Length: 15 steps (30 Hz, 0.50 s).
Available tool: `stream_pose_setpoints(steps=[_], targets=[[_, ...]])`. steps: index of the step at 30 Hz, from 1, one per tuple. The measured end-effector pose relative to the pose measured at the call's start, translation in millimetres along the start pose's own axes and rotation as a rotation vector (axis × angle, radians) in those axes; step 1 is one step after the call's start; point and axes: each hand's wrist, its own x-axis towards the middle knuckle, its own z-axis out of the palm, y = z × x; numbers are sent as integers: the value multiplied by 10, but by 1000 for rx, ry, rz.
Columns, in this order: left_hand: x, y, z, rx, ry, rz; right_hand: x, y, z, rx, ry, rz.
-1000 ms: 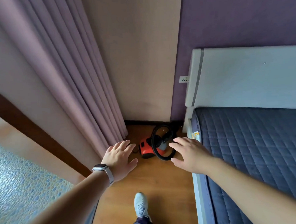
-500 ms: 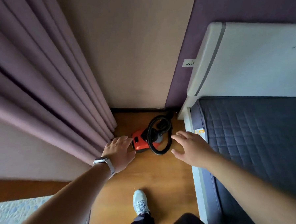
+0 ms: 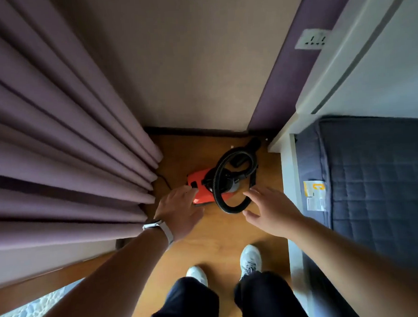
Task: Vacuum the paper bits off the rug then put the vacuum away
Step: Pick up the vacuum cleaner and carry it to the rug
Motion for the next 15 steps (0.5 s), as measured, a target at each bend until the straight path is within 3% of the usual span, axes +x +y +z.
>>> stream_pose_setpoints(steps=[8,15], targets=[[1240,-474,1699,-63,13,-25,1296,633,1813,-20,-67,-69],[2137,-923,2654,-71,104,-6,2122,965,2939,1,-40,-39]])
